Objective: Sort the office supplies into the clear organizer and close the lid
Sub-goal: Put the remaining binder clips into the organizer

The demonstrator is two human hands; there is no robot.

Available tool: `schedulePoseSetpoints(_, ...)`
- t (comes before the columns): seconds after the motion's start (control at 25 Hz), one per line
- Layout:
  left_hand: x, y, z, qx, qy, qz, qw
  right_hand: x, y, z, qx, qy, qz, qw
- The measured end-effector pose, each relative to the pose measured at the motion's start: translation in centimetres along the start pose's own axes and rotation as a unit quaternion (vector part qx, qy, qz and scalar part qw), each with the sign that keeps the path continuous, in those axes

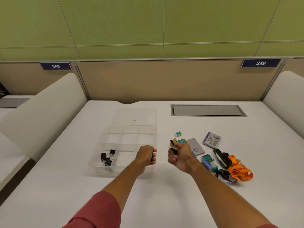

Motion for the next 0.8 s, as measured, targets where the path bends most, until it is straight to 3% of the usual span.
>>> schedulePoseSetpoints(0.16, 0.9, 3.2, 1.4, 0.008, -0.018, -0.004, 1.000, 0.2, -4.1, 0.3, 0.019, 0.022, -0.022, 0.999)
schedulePoseSetpoints(0.52, 3.5, 11.2, 0.6, 0.011, -0.010, -0.011, 1.000, 2.7, -10.9, 4.2, 0.014, 0.055, 0.017, 0.998)
schedulePoseSetpoints(0.8, 5.3, 17.6, -0.2, 0.054, -0.013, 0.013, 0.998, 5.4, -15.2, 7.4, -0.063, 0.023, 0.022, 0.997)
Point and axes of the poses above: each hand's wrist, its own x-axis towards the middle knuckle, its own y-axis out of the back of the hand, z = x × y, the point moved 5 cm from there along x, towards the middle knuckle, and after that the axes turned 2 degrees about z, right-handed, at the moved point
